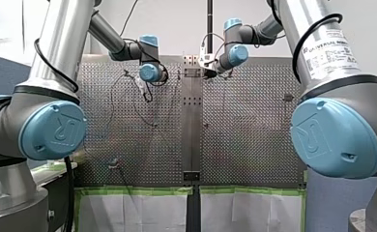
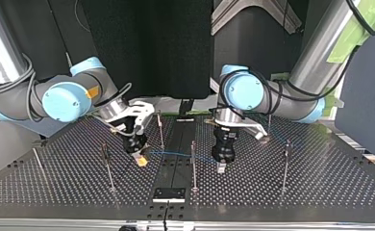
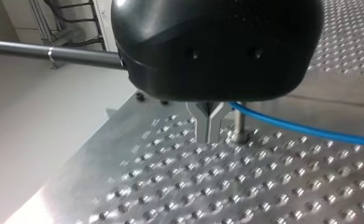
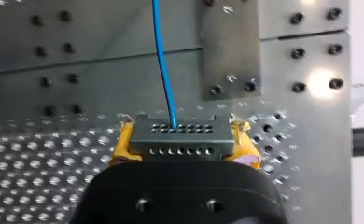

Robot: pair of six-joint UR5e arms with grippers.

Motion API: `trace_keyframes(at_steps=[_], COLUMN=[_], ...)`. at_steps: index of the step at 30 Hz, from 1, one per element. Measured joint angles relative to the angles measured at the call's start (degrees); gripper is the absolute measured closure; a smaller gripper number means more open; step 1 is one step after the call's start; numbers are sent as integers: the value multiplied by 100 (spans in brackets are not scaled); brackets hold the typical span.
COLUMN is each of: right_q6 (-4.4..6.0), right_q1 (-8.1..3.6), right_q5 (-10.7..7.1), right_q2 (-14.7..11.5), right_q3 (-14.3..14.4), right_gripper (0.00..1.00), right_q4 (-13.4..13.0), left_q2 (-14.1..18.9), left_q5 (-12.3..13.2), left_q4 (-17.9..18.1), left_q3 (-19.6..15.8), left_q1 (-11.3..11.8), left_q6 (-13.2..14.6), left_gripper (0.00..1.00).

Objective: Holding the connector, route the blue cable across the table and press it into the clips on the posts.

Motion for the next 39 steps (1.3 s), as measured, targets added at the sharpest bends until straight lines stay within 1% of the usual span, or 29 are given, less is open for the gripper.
trace_keyframes(at_steps=[7,18,21,22,23,24,25,26,27,28,29,30,31,39], right_q6=[24,25,25,25,26,25,24,22,20,19,19,16,12,-9], right_q1=[-95,-255,-281,-285,-288,-290,-291,-291,-293,-293,-293,-293,-293,-258], right_q5=[-42,-71,-75,-76,-77,-77,-78,-78,-78,-78,-78,-78,-79,-78], right_q2=[91,127,131,133,135,135,135,137,137,138,137,136,136,133], right_q3=[-242,-277,-278,-278,-277,-277,-277,-277,-277,-277,-276,-277,-277,-278], right_gripper=[100,100,100,100,100,100,100,100,100,100,100,100,100,100], right_q4=[7,3,7,9,11,13,14,15,18,19,22,26,29,50], left_q2=[-177,-208,-210,-209,-209,-208,-208,-207,-207,-206,-206,-206,-205,-190], left_q5=[43,57,57,57,55,49,39,20,-13,-40,-66,-96,-114,-217], left_q4=[-114,-176,-218,-233,-250,-280,-308,-341,-390,-428,-471,-523,-561,-927], left_q3=[151,209,209,209,209,209,209,209,209,209,209,209,208,196], left_q1=[84,145,146,145,143,138,134,129,120,112,103,91,82,-14], left_q6=[33,35,30,29,29,29,31,35,44,54,69,98,124,435], left_gripper=[100,100,100,92,76,76,66,51,51,35,11,11,0,0])
